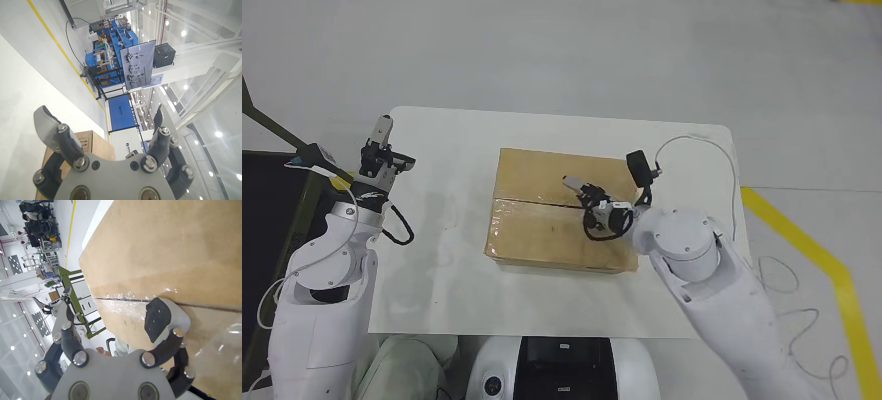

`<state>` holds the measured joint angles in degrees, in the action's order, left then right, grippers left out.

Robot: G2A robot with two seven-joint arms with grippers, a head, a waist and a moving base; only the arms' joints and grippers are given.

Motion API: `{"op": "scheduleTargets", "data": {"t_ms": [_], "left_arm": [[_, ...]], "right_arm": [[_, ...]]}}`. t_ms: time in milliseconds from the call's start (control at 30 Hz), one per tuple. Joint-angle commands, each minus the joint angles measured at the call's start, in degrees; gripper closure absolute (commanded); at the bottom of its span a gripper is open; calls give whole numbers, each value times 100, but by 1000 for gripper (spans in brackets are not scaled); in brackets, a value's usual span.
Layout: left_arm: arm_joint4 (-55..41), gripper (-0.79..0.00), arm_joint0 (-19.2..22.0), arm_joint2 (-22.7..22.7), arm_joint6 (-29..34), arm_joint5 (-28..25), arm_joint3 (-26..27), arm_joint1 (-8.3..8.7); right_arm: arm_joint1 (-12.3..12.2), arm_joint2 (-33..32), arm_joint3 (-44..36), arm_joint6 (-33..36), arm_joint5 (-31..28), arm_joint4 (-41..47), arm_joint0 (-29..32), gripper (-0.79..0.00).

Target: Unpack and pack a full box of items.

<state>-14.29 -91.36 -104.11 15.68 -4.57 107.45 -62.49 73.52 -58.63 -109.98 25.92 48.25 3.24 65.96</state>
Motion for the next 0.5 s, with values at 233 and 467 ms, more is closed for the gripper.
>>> {"op": "scheduleTargets", "data": {"t_ms": [233,467], "left_arm": [[0,-785,0,0,0,0,0,0],[0,-785,0,0,0,0,0,0]], "right_arm": [[-101,-435,-354,-187,175,-112,464,-785],[-181,-803,-559,-259,192,-171,823,-785]]}}
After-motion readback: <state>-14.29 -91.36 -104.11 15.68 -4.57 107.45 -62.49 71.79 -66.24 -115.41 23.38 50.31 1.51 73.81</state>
